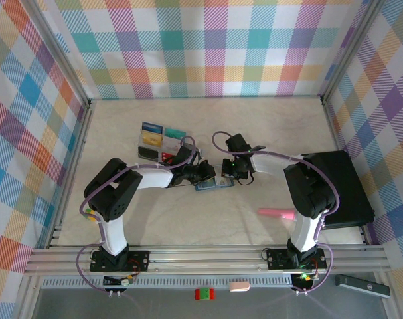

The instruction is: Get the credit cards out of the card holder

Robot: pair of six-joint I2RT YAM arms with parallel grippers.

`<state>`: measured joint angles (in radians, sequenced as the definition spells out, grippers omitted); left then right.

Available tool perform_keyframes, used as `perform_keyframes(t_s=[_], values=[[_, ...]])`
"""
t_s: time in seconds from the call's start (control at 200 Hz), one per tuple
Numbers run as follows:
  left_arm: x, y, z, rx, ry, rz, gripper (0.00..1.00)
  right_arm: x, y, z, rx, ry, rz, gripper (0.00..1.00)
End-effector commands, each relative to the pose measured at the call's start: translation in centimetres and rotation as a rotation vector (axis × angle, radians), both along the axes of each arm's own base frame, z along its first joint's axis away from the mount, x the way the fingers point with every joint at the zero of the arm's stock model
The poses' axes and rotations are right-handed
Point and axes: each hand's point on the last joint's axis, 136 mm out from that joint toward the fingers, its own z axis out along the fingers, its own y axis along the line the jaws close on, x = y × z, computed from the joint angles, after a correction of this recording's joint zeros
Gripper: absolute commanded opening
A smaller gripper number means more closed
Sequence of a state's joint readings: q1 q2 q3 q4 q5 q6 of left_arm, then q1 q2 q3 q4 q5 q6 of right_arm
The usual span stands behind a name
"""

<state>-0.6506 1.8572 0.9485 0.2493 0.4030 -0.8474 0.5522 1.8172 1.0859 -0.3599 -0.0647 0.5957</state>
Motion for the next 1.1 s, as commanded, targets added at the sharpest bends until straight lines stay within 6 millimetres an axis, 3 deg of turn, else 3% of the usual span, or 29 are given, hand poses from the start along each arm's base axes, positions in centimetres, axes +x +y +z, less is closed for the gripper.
perform_keyframes(t_s=[0.0, 0.305, 0.47, 0.71, 0.855, 1.095], values=[[0.2, -0.1, 2.3, -0.026, -0.056, -0.030, 0.07, -1.3, -1.2, -2.0, -0.053, 0.087, -0.025, 0.15], [0.0, 1.0, 1.4, 0.028, -0.028, -0.022, 0.02, -1.2, -1.5, -1.6, -0.045, 0.075, -0.036, 0.15], [-0.3, 2.9, 0.7, 0.099, -0.019, 0.013, 0.00, -0.9, -1.0, -0.3, -0.004, 0.037, -0.022, 0.16], [-0.8, 5.4, 1.3, 0.174, -0.033, 0.022, 0.00, -0.8, 0.7, 1.9, 0.126, -0.043, 0.045, 0.19], [-1.0, 6.9, 2.2, 0.216, -0.055, 0.025, 0.00, -0.7, 1.7, 4.4, 0.219, -0.122, 0.083, 0.23], [-0.9, 8.2, 5.5, 0.221, -0.127, 0.034, 0.00, -0.9, 2.8, 9.2, 0.366, -0.263, 0.137, 0.37]])
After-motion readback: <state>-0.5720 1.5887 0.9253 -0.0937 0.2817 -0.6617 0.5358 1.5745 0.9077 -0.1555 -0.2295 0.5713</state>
